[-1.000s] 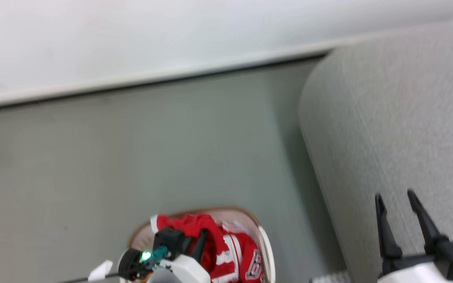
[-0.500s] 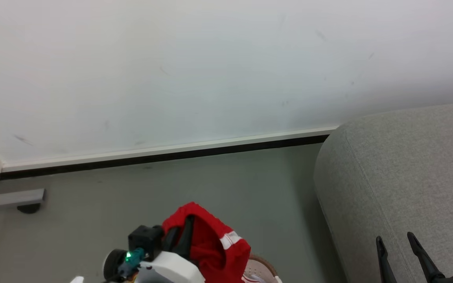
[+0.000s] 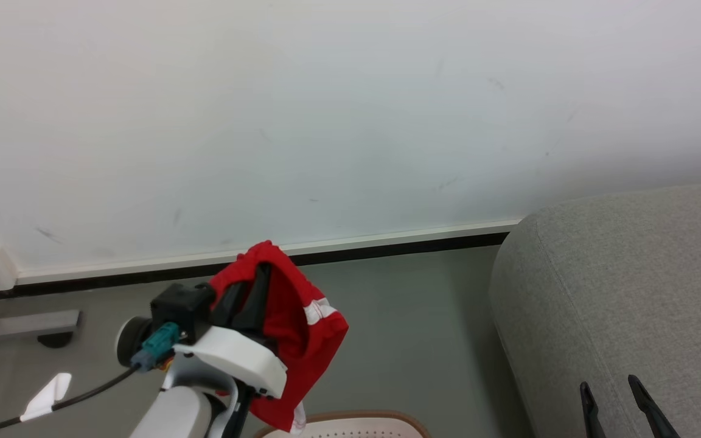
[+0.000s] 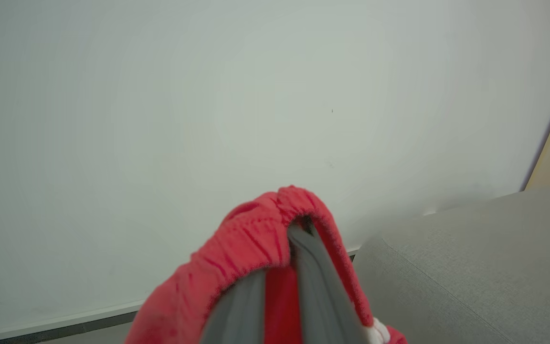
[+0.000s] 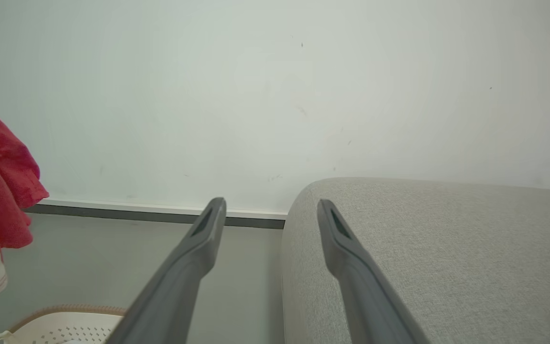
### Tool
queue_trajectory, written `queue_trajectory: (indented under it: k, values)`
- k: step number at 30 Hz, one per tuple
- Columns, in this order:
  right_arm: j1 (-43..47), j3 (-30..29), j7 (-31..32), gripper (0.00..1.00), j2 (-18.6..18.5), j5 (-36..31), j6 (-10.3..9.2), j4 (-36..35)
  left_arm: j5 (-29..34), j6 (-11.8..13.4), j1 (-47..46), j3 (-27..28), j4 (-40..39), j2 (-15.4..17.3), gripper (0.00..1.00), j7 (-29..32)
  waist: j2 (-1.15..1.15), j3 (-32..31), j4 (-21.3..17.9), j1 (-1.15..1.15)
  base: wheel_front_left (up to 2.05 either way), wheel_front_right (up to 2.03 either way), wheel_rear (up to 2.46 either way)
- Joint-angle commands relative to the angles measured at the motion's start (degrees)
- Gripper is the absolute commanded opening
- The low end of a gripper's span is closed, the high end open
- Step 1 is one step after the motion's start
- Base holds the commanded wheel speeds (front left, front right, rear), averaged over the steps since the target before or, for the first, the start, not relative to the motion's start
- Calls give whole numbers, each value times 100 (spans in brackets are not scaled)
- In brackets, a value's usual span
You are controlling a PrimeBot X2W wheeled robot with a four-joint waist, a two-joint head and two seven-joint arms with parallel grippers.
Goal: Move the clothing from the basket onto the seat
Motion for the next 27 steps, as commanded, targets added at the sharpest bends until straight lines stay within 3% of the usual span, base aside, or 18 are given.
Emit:
queue_trajectory:
  k: [1, 8, 20, 27]
  values:
    - [46, 10, -16, 100, -17, -38, -14, -34, -76, -13, -54, 18, -46, 51, 0, 26, 0, -8, -1, 1, 0, 0, 0]
    - [-162, 478, -16, 100, -199, 107, -13, -173, -87, -82, -248, -52, -246, 149, 0, 263, 0, -5, 9, 1, 0, 0, 0]
    - [-1145, 2890, -17, 100, -1095, 1016, -14, -60, -42, -188, -360, -450, -612, -50, 0, 468, 0, 20, 202, 1, 0, 0, 0]
    - [-2022, 4157, -17, 100, -1082, 1442, -14, 630, -25, -250, -436, -712, -692, -216, 0, 553, 0, 27, 350, 1, 0, 0, 0]
